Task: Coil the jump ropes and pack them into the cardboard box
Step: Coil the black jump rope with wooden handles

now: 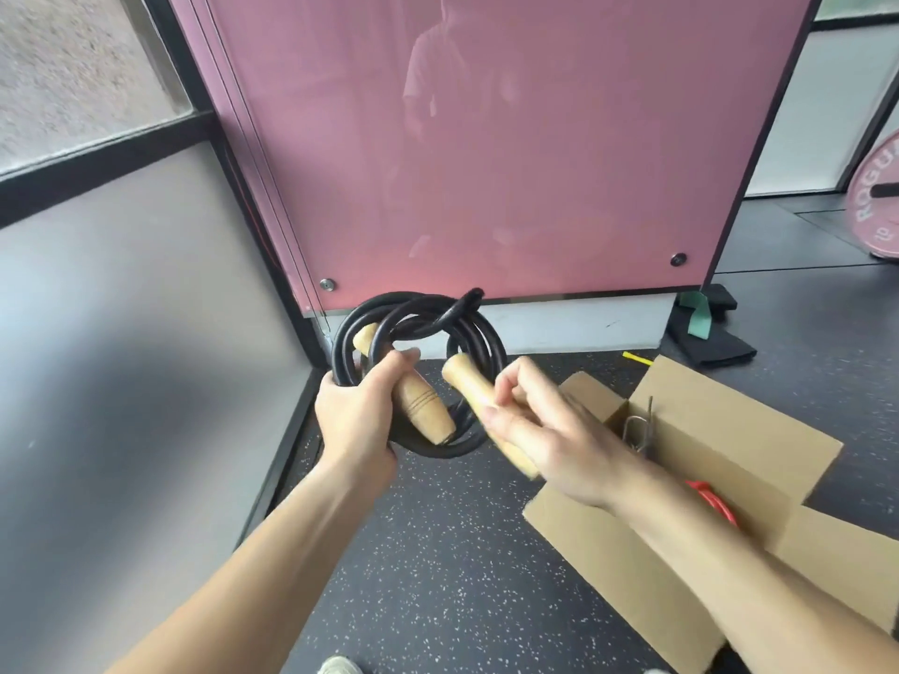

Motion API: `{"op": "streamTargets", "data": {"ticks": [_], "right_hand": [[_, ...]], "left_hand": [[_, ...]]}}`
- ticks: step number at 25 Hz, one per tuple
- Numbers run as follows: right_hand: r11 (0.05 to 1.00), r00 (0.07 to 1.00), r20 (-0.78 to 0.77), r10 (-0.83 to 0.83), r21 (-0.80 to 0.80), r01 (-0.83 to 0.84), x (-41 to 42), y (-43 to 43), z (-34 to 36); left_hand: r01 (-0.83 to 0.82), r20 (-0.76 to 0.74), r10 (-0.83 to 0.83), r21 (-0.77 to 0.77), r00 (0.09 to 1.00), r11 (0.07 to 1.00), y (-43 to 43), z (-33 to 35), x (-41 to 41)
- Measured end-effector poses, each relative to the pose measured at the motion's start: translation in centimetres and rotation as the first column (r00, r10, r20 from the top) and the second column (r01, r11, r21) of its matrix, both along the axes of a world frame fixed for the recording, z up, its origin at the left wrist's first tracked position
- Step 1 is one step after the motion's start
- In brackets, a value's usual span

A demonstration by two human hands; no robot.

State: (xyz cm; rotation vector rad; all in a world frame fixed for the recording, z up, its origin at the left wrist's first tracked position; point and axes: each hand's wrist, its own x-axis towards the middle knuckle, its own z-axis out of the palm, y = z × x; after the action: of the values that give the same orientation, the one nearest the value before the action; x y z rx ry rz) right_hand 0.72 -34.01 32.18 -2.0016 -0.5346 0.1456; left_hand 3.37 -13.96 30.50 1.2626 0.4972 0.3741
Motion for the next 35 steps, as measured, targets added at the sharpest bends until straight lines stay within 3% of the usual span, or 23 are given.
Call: {"op": "streamTargets", "data": {"ticks": [2, 4, 7, 9, 13, 17, 20, 24, 30, 35], "right_hand": [[0.994, 0.995, -0.053, -0.083, 0.060, 0.086, -0.5, 2.5, -0.5], [0.986, 0.983, -0.083, -0.166, 0.018, 0.168, 0.2, 2.6, -0.3], [0.947, 0.949, -0.027, -0.313, -0.081, 0.310, 1.3, 1.1, -0.3], [0.918, 0.910, -0.129, -0.395, -0.086, 0.386, 1.4, 1.0, -0.5], [0.901, 0.776, -0.553, -0.303, 0.098, 0.422, 2.6, 0.1, -0.5], [0.954, 0.771, -0.600, -0.212, 0.045, 0.298, 4.3, -5.9, 1.3], [0.933, 0.766, -0.590, -0.254, 0.060, 0.355, 5.0, -11.2, 1.3], [0.851, 0.670, -0.635, -0.384, 0.038, 0.524, 6.1, -18.9, -4.6], [0.667, 0.459, -0.753, -0.471, 0.036, 0.744, 9.7, -25.5, -18.5], [0.622, 0.396, -0.747, -0.534, -0.030, 0.782, 13.0, -27.8, -25.3]], "left_hand": [[-0.052, -0.019, 0.051, -0.029, 0.999, 0.998, -0.9, -0.2, -0.3], [-0.052, -0.051, 0.049, -0.052, 0.997, 0.997, -1.1, -0.4, -0.4], [0.018, -0.043, -0.017, 0.030, 0.999, 0.999, -1.3, -1.1, -0.9], [0.093, -0.035, -0.091, 0.086, 0.995, 0.992, -2.0, -1.6, -1.6], [0.208, -0.057, -0.203, 0.110, 0.977, 0.972, -2.5, -2.1, -1.9], [0.368, -0.109, -0.356, 0.125, 0.928, 0.921, -5.7, -2.5, 0.1], [0.487, -0.137, -0.475, 0.082, 0.870, 0.869, -10.6, -3.5, 2.6], [0.609, -0.198, -0.587, 0.070, 0.785, 0.790, -18.8, -8.1, 6.7], [0.738, -0.405, -0.660, 0.057, 0.633, 0.673, -27.0, -19.4, 12.8], [0.819, -0.551, -0.670, 0.045, 0.498, 0.572, -30.1, -26.6, 16.6]]}}
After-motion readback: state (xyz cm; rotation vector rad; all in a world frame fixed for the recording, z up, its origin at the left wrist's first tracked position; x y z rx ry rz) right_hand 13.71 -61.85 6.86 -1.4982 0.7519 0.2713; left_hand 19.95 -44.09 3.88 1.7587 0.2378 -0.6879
